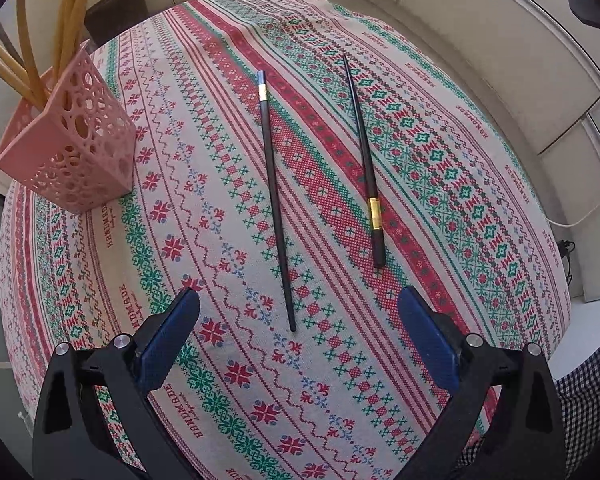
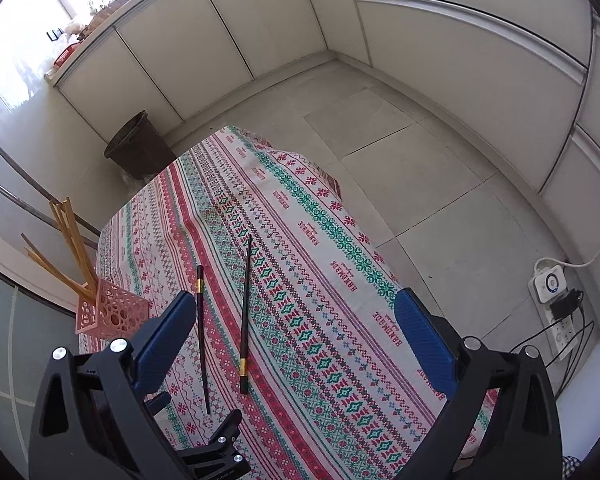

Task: Organize utensils
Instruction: 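Grasp a black chopstick with the left gripper while the right gripper grasps the other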

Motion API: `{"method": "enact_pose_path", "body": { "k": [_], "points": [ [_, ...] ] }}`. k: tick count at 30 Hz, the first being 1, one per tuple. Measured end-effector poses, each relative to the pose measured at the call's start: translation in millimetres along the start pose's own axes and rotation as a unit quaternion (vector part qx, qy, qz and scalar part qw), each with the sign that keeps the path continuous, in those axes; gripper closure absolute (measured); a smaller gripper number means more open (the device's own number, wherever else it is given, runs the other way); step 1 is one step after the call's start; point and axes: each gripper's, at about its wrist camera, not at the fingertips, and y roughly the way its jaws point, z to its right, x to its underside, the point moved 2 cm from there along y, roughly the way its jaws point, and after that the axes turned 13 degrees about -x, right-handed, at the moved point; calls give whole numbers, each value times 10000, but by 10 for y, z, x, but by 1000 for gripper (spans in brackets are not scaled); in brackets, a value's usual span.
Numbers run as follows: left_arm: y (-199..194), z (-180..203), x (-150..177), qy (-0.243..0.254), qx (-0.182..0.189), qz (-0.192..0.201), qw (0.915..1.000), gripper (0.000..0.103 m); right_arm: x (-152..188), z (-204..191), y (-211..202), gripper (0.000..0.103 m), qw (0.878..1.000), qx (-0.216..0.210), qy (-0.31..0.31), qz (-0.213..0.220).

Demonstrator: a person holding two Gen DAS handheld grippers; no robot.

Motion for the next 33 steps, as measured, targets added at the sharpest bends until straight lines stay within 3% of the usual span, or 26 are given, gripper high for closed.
{"method": "enact_pose_path", "body": {
  "k": [2, 3, 6, 12, 14, 20, 26, 33],
  "points": [
    [114, -13, 0, -59, 77, -208, 9997, 39, -2, 25, 14, 7, 10000, 32, 27, 5],
    [138, -25, 10, -71, 98, -204, 9997, 37, -3, 40, 30, 7, 10000, 42, 48, -3],
    [102, 0, 26, 32, 67, -80, 9999, 48, 3, 76, 96, 7, 9999, 57, 96, -87],
    [8, 126, 77, 315, 186, 105, 9993, 80, 38, 176, 273, 7, 9992, 234, 195, -259],
    [-18, 154, 93, 360, 223, 195, 9989, 95, 49, 212, 344, 7, 9988, 222, 289, -340],
    [-253, -57, 112, 136, 532, 479, 9973, 100, 66, 285, 670, 7, 9958, 217, 630, -625],
    [-649, -200, 74, 78, 536, 1058, 9929, 100, 16, 261, 1003, 7, 9931, 172, 851, -787],
    [-1312, -442, -64, -32, 510, 2100, 9764, 100, -109, 88, 1300, 7, 9943, 183, 632, -842]
  ]
}}
